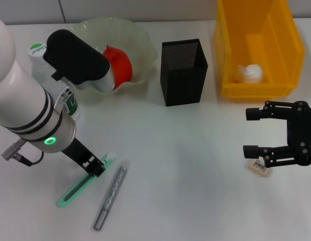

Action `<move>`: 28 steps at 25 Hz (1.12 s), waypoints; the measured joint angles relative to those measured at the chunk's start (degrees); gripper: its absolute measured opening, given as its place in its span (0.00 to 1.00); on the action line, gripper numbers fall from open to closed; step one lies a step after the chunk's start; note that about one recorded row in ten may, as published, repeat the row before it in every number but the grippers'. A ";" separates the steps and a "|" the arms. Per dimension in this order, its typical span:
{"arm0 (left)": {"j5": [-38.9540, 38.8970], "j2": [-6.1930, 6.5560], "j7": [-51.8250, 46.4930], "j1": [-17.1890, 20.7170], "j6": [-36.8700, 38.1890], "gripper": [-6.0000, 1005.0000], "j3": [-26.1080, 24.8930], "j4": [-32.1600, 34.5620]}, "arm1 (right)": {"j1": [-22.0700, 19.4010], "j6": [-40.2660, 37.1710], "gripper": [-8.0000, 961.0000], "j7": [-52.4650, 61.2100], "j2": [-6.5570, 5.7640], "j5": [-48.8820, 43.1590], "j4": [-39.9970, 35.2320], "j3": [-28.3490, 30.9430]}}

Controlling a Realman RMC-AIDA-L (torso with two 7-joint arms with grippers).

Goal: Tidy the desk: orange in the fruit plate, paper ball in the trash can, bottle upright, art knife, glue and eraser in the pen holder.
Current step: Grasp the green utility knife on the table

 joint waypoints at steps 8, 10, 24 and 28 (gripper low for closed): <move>-0.12 -0.02 -0.04 -1.59 -1.59 0.47 0.91 -4.00 | 0.11 0.01 0.88 -0.22 0.07 0.00 0.13 -0.17; -0.11 -0.02 -0.06 -1.82 -2.00 0.51 1.23 -4.67 | 0.21 0.01 0.88 -0.24 0.08 0.00 0.24 -0.14; 0.00 -0.02 -0.16 -2.59 -3.96 0.50 2.01 -7.18 | 0.53 0.60 0.88 -0.40 0.00 0.00 0.88 -0.03; 0.27 -0.02 -0.16 -2.89 -4.26 0.50 2.00 -7.86 | 0.53 0.62 0.88 -0.40 -0.01 0.00 0.97 0.00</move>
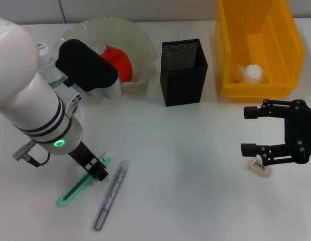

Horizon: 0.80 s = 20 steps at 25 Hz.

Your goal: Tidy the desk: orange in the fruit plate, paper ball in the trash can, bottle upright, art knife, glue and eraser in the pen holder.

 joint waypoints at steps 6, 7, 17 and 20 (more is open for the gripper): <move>0.08 0.00 0.04 -0.10 -0.34 0.43 0.54 -0.11 | 0.07 0.09 0.88 0.00 0.00 0.00 0.12 0.00; 0.11 0.00 0.08 -0.12 -0.34 0.42 0.87 -0.11 | 0.08 0.13 0.88 0.00 0.00 0.00 0.13 0.00; 0.14 0.00 0.15 -0.03 -0.30 0.20 1.40 -0.01 | 0.09 0.27 0.88 0.00 0.00 0.00 0.25 0.00; -0.04 0.00 0.16 0.14 -0.11 0.20 1.38 0.49 | 0.09 0.27 0.88 0.00 0.00 0.00 0.34 0.00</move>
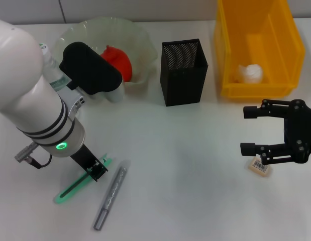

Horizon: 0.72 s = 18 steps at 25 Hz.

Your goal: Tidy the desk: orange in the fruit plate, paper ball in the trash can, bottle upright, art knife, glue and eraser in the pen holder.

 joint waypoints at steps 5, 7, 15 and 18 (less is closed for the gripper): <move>-0.18 0.20 0.32 1.35 3.04 0.20 -1.86 6.24 | 0.00 0.10 0.88 0.00 0.00 0.00 0.02 0.20; -0.45 0.38 1.63 2.68 6.72 0.20 -5.65 12.60 | 0.00 0.10 0.88 0.01 -0.04 0.00 0.02 0.56; -15.87 0.43 9.97 6.17 10.95 0.22 -20.31 22.90 | -0.37 0.07 0.88 0.53 -0.07 -0.18 -0.11 2.91; -27.99 0.51 15.87 7.67 10.70 0.23 -27.54 23.43 | -1.10 -0.13 0.88 0.68 -0.12 -0.36 0.04 5.65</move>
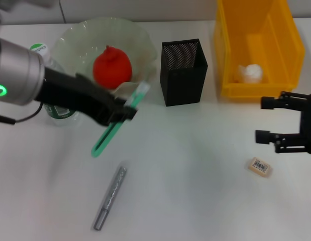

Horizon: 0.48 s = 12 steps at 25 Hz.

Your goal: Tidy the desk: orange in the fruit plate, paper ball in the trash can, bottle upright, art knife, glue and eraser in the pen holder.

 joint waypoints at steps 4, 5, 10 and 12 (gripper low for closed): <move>-8.64 -0.05 5.10 1.47 -2.11 0.24 -3.57 -0.31 | -1.49 -0.94 0.88 1.23 -0.07 0.05 -0.71 2.74; -8.64 -0.05 5.10 1.47 -2.11 0.24 -3.57 -0.31 | -1.49 -0.94 0.88 1.23 -0.07 0.05 -0.71 2.74; -19.97 -0.14 13.17 4.28 -11.06 0.26 -4.71 -3.14 | -1.81 -0.92 0.88 2.31 0.00 0.09 -0.79 3.10; -23.30 -0.18 15.91 4.70 -15.35 0.26 -3.92 -5.44 | -1.67 -0.70 0.88 2.47 0.08 -0.03 -0.37 2.83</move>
